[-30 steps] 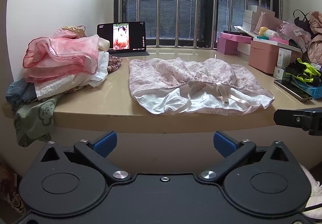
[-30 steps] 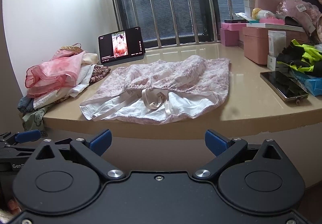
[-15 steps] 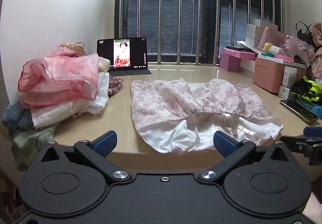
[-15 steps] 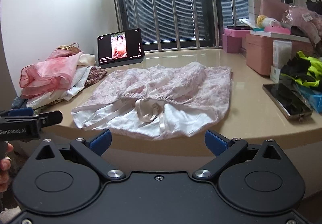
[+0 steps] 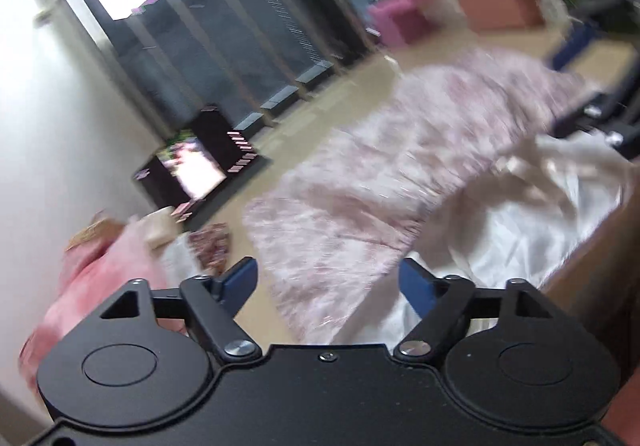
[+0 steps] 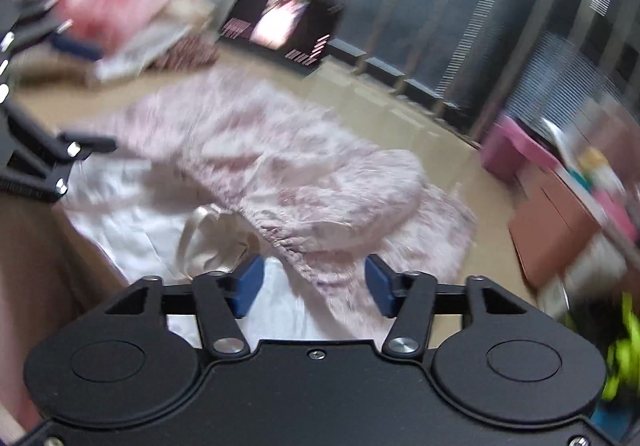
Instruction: Fold clothes
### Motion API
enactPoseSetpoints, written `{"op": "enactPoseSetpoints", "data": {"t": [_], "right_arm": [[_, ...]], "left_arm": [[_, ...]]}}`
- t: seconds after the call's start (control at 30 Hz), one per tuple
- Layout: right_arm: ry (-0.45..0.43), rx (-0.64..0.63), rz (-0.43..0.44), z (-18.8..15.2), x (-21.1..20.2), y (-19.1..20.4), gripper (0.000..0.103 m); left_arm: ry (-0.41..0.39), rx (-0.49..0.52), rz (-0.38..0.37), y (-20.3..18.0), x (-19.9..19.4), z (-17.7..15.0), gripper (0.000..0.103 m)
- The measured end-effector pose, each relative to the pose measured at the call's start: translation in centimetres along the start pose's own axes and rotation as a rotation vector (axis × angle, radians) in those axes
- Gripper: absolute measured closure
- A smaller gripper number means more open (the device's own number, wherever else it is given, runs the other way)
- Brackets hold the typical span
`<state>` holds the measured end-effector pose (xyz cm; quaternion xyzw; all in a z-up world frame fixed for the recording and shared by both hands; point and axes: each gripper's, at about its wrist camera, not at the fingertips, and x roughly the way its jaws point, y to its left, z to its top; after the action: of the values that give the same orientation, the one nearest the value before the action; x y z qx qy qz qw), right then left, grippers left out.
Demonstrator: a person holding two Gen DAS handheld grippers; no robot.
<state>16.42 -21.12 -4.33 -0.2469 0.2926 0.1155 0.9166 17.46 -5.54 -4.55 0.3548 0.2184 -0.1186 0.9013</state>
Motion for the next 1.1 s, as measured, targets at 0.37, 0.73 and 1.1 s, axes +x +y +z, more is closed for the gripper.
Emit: {"op": "enactPoseSetpoints", "data": {"t": [0.37,0.73,1.1], "right_arm": [[0.067,-0.323,0.024,1.8,4.1,2.3,0.096],[-0.047,-0.37,0.043,-0.8,-0.3,2.4,0.1],[-0.053,-0.355,0.041,0.0,-0.4,1.9,0.1]], "left_arm": [[0.051,0.146,-0.101,-0.5,3.0,0.4,0.097],[-0.132,-0.015,-0.009,-0.3,-1.4,-2.2,0.095],[-0.16,-0.032,-0.195,-1.1,-4.4,-1.1,0.089]]}}
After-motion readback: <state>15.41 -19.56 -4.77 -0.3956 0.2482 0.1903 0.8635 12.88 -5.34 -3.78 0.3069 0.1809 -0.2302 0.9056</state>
